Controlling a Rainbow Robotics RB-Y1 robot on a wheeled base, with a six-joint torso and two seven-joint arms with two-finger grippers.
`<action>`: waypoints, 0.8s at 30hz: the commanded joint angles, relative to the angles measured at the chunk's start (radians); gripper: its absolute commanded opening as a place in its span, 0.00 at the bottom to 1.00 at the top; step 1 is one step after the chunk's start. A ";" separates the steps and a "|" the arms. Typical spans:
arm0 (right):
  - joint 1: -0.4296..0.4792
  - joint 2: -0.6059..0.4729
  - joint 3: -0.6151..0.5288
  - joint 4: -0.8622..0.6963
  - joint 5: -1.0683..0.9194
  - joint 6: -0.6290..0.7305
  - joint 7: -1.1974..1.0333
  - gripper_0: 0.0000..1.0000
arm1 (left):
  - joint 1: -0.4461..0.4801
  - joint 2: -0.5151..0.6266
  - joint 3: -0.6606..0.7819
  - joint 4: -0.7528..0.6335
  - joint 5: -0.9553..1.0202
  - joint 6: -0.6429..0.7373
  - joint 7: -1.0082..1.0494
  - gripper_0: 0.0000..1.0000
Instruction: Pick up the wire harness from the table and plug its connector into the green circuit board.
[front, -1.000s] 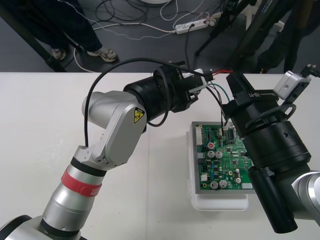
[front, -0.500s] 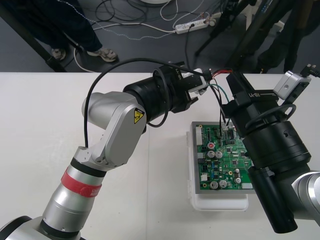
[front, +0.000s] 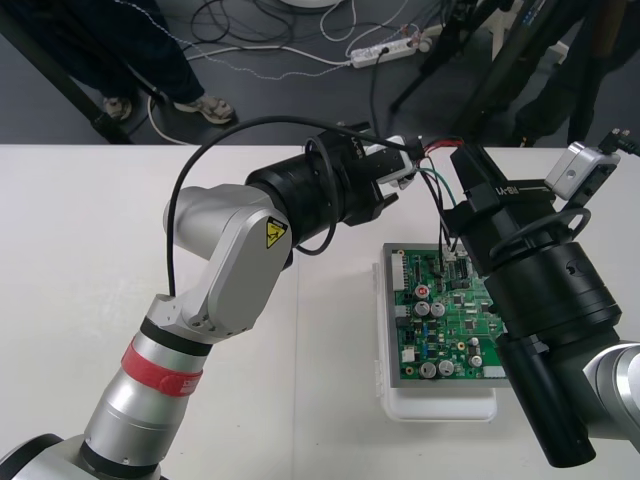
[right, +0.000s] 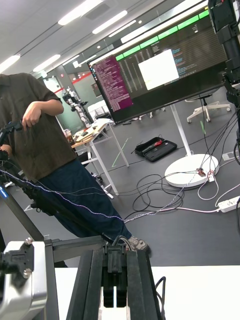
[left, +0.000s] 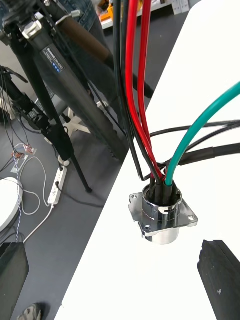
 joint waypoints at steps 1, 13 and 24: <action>-0.025 0.014 0.007 -0.013 -0.008 -0.009 -0.034 0.00 | 0.007 -0.013 -0.006 -0.065 0.051 0.032 0.069 1.00; -0.025 0.013 0.007 -0.013 -0.009 -0.010 -0.034 0.00 | 0.007 0.109 0.025 -0.165 0.229 -0.094 0.073 1.00; -0.025 0.014 0.007 -0.013 -0.009 -0.024 -0.036 0.00 | 0.007 0.308 0.025 -0.239 0.522 -0.117 0.081 1.00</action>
